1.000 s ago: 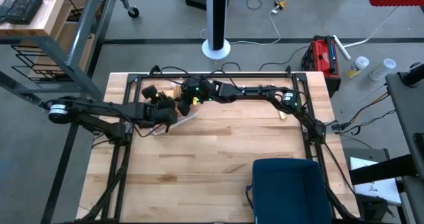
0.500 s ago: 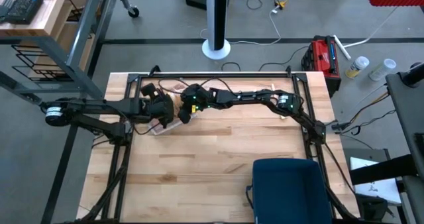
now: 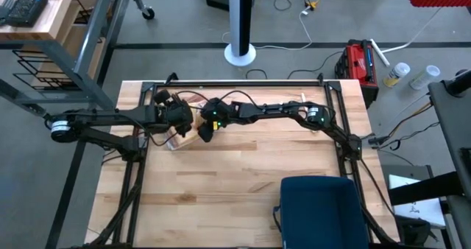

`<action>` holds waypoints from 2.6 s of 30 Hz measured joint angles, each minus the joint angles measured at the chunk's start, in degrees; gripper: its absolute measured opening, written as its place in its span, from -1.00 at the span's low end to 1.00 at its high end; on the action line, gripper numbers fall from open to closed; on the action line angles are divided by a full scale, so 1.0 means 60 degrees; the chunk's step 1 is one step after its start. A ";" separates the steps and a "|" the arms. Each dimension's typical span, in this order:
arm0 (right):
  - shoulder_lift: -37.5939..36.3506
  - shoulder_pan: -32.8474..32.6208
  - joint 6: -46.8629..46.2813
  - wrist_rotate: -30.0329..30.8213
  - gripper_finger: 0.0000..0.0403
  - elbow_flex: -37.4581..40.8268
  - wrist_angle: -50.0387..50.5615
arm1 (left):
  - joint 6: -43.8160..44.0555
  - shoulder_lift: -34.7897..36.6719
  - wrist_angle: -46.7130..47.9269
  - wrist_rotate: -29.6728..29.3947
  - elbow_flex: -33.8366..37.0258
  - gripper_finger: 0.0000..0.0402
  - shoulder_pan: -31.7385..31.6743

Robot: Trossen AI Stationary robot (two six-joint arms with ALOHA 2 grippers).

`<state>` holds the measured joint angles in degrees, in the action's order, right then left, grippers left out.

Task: Fold towel
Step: Stack the yellow towel on top of the brown towel

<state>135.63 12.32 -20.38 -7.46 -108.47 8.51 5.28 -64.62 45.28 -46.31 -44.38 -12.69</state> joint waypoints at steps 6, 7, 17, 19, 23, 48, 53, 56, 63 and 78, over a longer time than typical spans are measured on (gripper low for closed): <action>-0.0134 0.0004 0.0161 0.0000 -0.06 0.0000 -0.0034 | 0.0004 0.0022 -0.0008 0.0020 0.0000 -0.75 -0.0054; -0.0165 0.0004 0.0187 0.0000 -0.04 0.0000 -0.0044 | 0.0004 0.0022 -0.0008 0.0033 0.0000 -0.75 -0.0054; -0.0226 0.0007 0.0438 0.0000 0.03 0.0000 0.0286 | 0.0785 0.0102 0.0281 -0.1091 -0.0045 -0.81 -0.0423; -0.0226 0.0040 0.0559 0.0001 0.04 0.0000 0.0338 | 0.1035 0.0164 0.0106 -0.0838 -0.0120 -0.81 -0.0704; -0.0233 0.0145 0.0744 0.0004 0.08 -0.0062 0.0380 | 0.1032 0.0294 -0.0960 0.1878 -0.0146 -0.80 -0.1415; -0.0284 0.0368 0.2153 -0.0004 0.30 -0.1239 0.4167 | 0.6319 0.0910 -0.0701 0.4841 0.2144 -0.27 -0.1518; -0.0284 0.0367 0.2155 -0.0004 0.35 -0.1239 0.4113 | 0.6657 0.1072 -0.1300 0.4895 0.2589 -0.19 -0.1529; -0.0284 0.0364 0.2156 -0.0004 0.39 -0.1235 0.4116 | 0.6926 0.1221 -0.0879 0.5173 0.2364 -0.14 -0.1529; -0.0280 0.0313 0.2156 0.0000 0.47 -0.1231 0.3948 | 0.7477 0.1360 0.2051 0.4154 0.0699 -0.02 -0.1529; -0.0262 0.0213 0.2074 0.0004 0.55 -0.1206 0.4146 | 0.8054 0.1224 0.1162 0.3636 0.1664 0.18 -0.1529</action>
<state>134.06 13.60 -7.94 -7.44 -115.70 33.39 53.60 -57.28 52.25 -24.49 -34.39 -21.87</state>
